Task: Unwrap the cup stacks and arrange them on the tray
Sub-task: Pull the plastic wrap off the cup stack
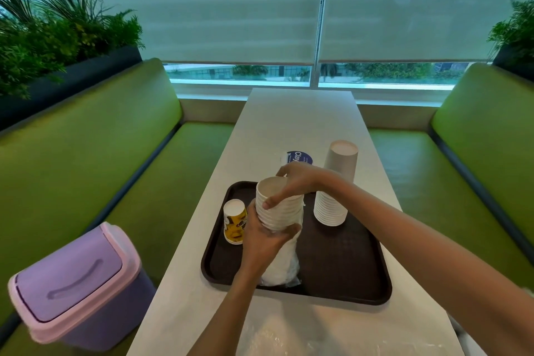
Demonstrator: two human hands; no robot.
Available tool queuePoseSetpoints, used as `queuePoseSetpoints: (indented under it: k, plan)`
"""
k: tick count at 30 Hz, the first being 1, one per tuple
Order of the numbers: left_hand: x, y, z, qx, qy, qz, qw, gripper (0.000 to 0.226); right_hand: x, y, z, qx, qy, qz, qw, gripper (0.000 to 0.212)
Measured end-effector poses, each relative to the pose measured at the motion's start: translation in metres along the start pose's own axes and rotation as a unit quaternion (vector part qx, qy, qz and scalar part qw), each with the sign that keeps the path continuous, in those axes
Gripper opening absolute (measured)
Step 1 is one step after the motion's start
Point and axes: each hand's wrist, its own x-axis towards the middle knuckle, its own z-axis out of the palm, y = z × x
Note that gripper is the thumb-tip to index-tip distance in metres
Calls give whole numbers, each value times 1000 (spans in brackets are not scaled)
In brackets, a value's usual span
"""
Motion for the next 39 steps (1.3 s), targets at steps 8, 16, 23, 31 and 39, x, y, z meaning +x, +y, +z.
queuePoseSetpoints:
  k: [8,16,23,31,39]
  plan:
    - [-3,2,-5,-18,-8,-18,1000,88,-1,-9,-3,-9,-5,5,1000,78]
    - [-5,5,-10,-1,-4,-35,999,82,-22,-14,-49,43,54,-31,997,70]
    - [-5,6,-11,8,-9,-33,999,93,-59,11,-76,11,-13,22,1000,74]
    - [-6,6,-11,0,-11,-23,1000,86,-66,35,-52,-103,-133,85,982,71]
    - [-3,3,-11,-4,-13,-28,1000,83,-57,69,-73,226,209,19,951,78]
